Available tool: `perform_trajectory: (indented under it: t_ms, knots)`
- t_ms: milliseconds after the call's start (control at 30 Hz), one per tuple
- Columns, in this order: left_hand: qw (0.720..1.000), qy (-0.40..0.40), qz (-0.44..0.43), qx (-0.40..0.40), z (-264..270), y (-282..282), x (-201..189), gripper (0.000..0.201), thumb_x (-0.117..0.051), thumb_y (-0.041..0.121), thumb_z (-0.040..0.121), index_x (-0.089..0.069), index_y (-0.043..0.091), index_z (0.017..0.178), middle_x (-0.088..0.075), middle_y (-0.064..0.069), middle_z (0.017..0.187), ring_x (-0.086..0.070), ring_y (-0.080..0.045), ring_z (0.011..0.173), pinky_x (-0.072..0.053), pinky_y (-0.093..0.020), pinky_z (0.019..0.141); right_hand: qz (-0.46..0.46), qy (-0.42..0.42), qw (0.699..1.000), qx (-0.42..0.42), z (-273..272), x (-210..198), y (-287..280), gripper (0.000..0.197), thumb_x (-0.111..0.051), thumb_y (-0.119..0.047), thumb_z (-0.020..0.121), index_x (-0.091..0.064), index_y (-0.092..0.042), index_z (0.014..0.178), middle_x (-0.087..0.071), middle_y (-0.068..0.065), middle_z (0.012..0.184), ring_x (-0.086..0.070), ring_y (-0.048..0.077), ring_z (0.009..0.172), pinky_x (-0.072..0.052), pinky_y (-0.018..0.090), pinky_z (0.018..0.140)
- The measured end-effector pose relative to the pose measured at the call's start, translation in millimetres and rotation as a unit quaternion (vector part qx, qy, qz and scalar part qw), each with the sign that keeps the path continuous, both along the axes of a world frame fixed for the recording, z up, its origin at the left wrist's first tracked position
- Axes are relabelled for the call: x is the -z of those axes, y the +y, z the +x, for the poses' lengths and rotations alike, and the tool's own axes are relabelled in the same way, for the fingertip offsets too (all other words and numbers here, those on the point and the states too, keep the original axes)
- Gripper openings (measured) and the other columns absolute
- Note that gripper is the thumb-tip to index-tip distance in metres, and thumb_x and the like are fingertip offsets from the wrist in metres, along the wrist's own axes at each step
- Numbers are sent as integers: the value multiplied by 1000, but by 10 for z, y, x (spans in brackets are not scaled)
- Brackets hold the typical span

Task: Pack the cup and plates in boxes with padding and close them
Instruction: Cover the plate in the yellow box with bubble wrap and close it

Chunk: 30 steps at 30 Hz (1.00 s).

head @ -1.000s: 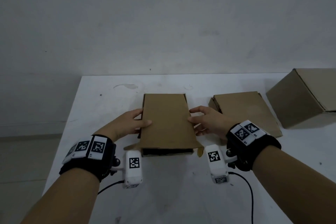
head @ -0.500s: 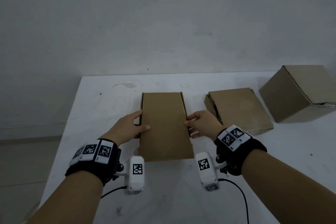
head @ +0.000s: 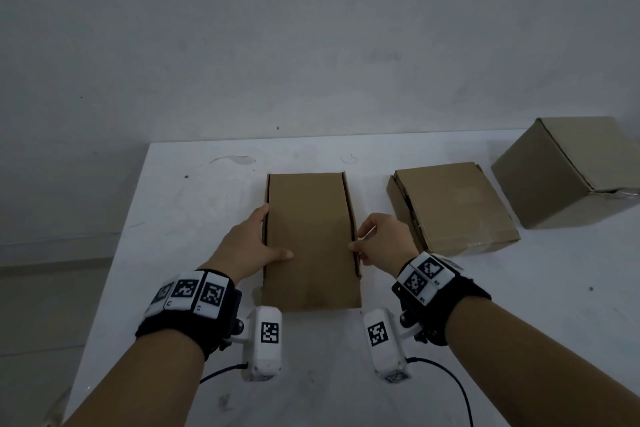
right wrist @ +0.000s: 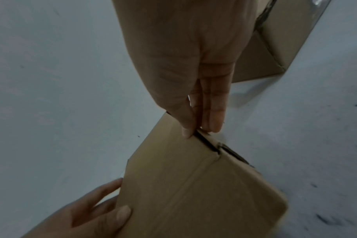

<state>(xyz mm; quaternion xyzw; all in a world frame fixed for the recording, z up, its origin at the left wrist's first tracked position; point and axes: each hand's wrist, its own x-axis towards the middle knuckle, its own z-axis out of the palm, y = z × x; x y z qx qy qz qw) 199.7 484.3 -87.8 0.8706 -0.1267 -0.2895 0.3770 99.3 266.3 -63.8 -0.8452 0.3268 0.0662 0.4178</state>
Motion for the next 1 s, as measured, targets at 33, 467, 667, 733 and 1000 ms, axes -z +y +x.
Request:
perform_trajectory:
  t_ms: [33,467,667,733,1000]
  knots:
    - [1000,-10,11,6,-14,-17,-3,109,-83,34,68,-14,23,151,-35,-2,151,-46,-24,128,-40,-42,105,-9,-5,1000,-2,-11,22,9,18,-76,-12,76,-58,-14,76,-68,6,71,-69,21,61,-60,40,67]
    - [993,-41,79,74,-35,-289,31,117,-83,47,62,-5,37,150,29,6,155,-1,-21,147,-21,-44,117,318,95,943,25,-519,139,-33,24,-74,-1,78,-55,-2,92,-65,17,85,-67,26,72,-59,39,76]
    - [992,-47,93,72,-42,-322,-6,117,-84,43,63,-6,37,150,27,5,155,-2,-21,147,-23,-43,116,369,47,926,60,-585,188,6,24,-71,12,74,-55,-2,85,-61,17,84,-68,28,72,-60,34,69]
    - [992,-50,93,72,-45,-320,-11,116,-84,42,63,-6,37,150,27,4,155,-3,-21,147,-23,-43,116,362,40,930,55,-609,190,3,22,-71,12,74,-56,-2,81,-62,15,79,-67,25,71,-60,33,71]
    - [992,-45,94,75,-34,-325,-13,116,-84,42,63,-7,36,150,27,4,155,-5,-22,147,-23,-45,116,252,6,967,46,-659,264,20,28,-75,13,68,-56,-7,65,-60,9,70,-63,19,65,-56,23,62]
